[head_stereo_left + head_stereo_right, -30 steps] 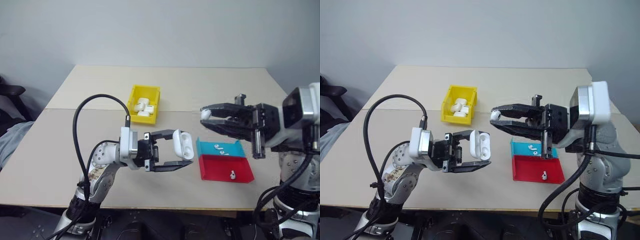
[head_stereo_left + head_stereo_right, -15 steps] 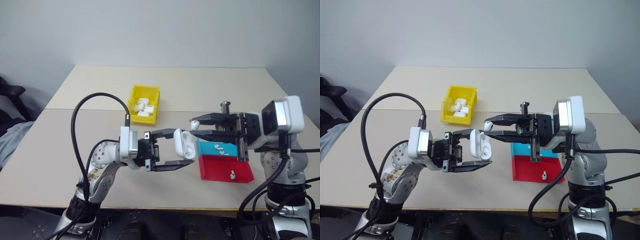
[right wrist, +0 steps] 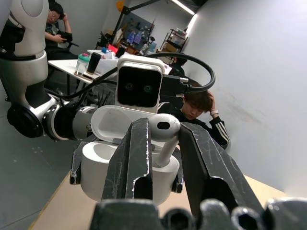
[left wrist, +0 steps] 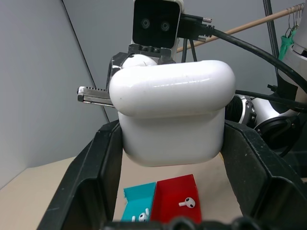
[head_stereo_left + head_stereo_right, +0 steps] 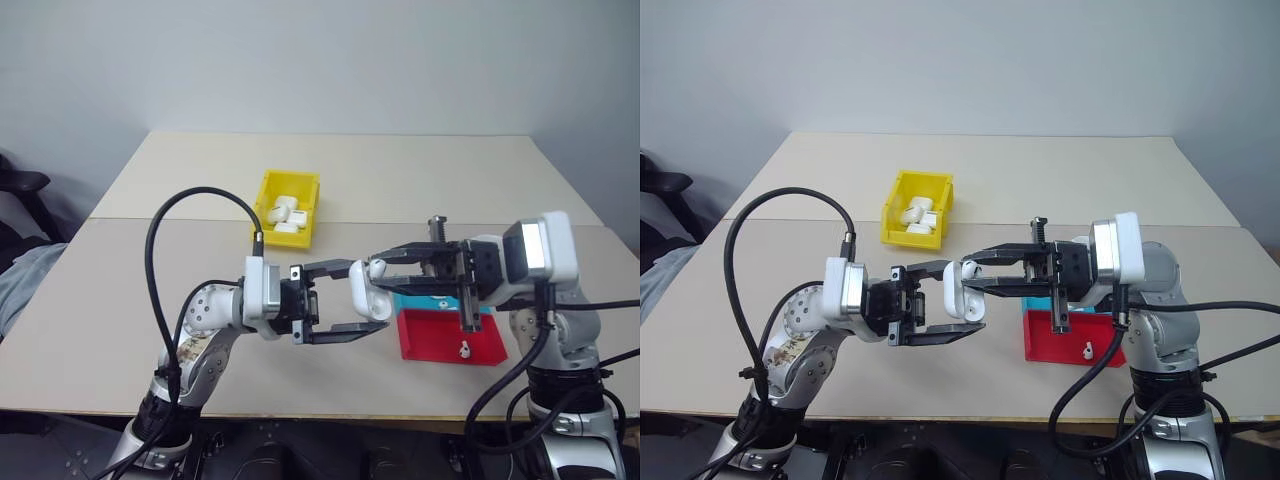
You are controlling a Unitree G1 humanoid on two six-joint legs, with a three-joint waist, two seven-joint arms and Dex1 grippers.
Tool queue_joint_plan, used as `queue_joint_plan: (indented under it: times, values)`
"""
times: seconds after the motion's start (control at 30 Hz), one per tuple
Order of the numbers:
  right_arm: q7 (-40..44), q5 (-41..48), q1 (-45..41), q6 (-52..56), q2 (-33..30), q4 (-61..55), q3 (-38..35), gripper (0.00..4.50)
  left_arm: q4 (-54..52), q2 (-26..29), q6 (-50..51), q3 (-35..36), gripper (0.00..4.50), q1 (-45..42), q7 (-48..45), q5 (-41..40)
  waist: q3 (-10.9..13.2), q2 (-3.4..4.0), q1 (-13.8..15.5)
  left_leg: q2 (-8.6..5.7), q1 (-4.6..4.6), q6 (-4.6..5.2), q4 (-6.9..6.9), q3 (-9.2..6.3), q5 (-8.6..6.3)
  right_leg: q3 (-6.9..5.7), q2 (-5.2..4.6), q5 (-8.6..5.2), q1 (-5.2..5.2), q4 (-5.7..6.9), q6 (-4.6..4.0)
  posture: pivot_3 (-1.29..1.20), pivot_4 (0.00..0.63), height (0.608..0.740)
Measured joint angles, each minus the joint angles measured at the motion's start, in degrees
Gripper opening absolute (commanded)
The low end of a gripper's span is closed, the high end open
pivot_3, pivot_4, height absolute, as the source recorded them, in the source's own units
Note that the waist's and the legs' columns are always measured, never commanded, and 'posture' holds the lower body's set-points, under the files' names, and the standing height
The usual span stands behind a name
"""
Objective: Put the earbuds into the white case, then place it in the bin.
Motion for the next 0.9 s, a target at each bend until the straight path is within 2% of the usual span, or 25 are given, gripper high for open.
queue_joint_plan:
  times: [0.03,0.23,0.5,0.57,0.67,0.77,0.8,0.9]
  values:
    - [0.0,-0.1,0.0,-0.2,0.0,0.0,0.0,0.76,0.0,0.0,0.0,0.0,2.79,0.0,0.0,0.0,0.0,0.0,0.0,0.0,0.0,0.0,0.0,0.0,0.0,0.0,0.0,0.0,0.0,0.0,0.0,0.0,0.15,0.74]
    - [-0.1,-0.6,0.4,-1.6,-0.3,0.6,0.1,2.59,0.0,0.0,0.0,0.0,2.79,0.0,-0.4,0.1,0.0,0.0,0.0,0.0,0.0,0.0,0.0,0.02,0.0,0.0,0.0,0.0,0.0,0.0,0.0,0.0,0.15,0.74]
    - [2.1,-0.8,1.6,-2.6,-3.5,1.1,0.0,2.59,1.3,0.0,-0.1,0.0,2.79,0.0,-0.4,1.4,0.0,0.0,0.1,0.0,0.0,0.0,0.0,0.04,0.0,-0.02,0.0,0.0,0.01,-0.02,0.0,0.0,0.15,0.74]
    - [4.1,-0.6,2.2,-2.1,-7.0,2.0,-0.1,2.59,2.4,0.2,-1.7,0.0,2.79,0.0,-0.5,2.9,0.0,0.01,0.1,-0.03,-0.01,0.01,0.0,0.06,0.0,-0.01,-0.03,0.0,0.01,-0.02,0.0,0.0,0.15,0.74]
    - [5.0,-1.4,0.2,2.8,-15.5,4.8,-0.4,2.59,6.3,1.6,-5.5,0.7,2.79,0.8,-1.2,5.8,0.0,0.02,0.0,-0.02,0.01,0.01,0.0,0.1,-0.01,-0.02,-0.03,0.0,0.0,-0.01,-0.01,0.0,0.15,0.74]
    - [4.3,-10.7,-6.0,6.0,-25.0,11.1,2.7,2.59,10.5,4.6,-9.4,1.5,2.79,3.4,-2.3,9.3,0.0,0.06,-0.5,0.04,0.09,0.01,-0.15,0.19,-0.01,0.03,0.01,-0.05,-0.08,0.01,-0.1,0.0,0.15,0.74]
    - [4.3,-12.4,-6.7,6.0,-25.9,12.1,3.2,2.59,11.0,5.3,-9.7,1.7,2.79,3.9,-2.5,9.7,0.0,0.05,-0.4,0.05,0.08,0.01,-0.18,0.18,0.0,0.01,0.02,-0.06,-0.09,0.0,-0.11,0.0,0.15,0.74]
    - [5.0,-22.4,-12.3,6.3,-27.8,17.1,11.7,2.59,12.5,6.4,-12.1,2.6,2.79,5.3,-2.7,11.3,0.0,0.07,-0.7,0.05,0.08,0.0,-0.18,0.27,0.0,0.07,0.01,-0.06,-0.13,0.0,-0.11,0.0,0.15,0.74]
